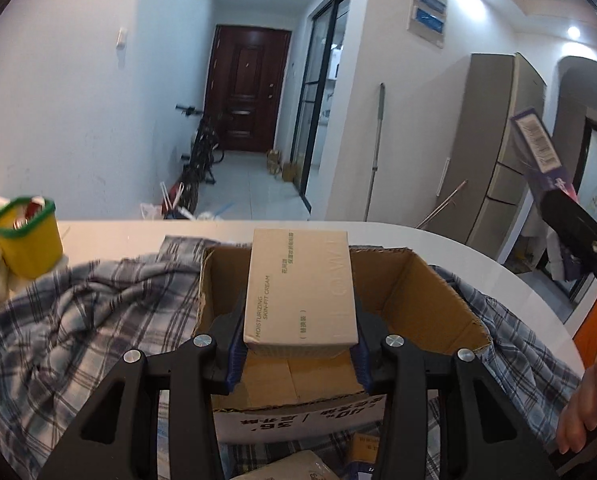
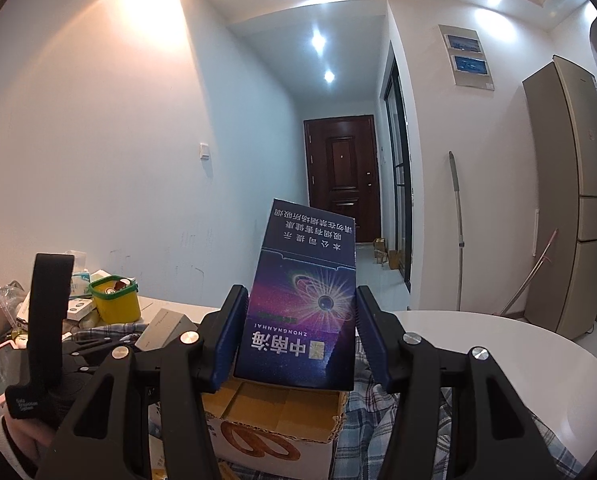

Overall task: Organize objects
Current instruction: 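Carry the white box into the cardboard box and open the left gripper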

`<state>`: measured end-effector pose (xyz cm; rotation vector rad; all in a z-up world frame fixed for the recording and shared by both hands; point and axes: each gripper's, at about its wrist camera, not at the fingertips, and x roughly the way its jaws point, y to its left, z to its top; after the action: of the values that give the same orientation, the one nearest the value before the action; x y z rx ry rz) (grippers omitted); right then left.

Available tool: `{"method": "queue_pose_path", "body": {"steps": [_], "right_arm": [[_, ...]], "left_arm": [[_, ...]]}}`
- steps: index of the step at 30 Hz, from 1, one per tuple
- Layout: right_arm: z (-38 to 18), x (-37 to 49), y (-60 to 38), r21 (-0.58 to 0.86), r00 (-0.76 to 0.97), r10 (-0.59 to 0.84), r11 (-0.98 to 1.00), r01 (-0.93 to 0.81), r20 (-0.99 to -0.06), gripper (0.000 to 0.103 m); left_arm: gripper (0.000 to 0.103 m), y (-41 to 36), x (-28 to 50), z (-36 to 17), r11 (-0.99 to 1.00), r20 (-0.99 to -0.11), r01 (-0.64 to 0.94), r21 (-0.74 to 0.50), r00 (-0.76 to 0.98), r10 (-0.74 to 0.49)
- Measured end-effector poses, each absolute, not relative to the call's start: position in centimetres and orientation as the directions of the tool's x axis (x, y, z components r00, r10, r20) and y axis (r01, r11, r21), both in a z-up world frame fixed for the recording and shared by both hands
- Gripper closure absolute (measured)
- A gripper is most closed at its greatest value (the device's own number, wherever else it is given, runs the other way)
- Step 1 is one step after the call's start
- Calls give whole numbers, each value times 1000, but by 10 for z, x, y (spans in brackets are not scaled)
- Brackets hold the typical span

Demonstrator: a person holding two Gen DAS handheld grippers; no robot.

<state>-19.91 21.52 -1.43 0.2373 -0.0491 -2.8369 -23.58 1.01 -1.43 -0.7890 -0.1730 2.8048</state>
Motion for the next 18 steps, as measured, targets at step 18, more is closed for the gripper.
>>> {"method": "queue_pose_path", "body": {"steps": [18], "right_arm": [[-17, -201, 214, 42, -942, -288, -958, 285, -173, 50]], "left_arm": [[58, 6, -237, -25, -980, -588, -133, -148, -785, 196]]}}
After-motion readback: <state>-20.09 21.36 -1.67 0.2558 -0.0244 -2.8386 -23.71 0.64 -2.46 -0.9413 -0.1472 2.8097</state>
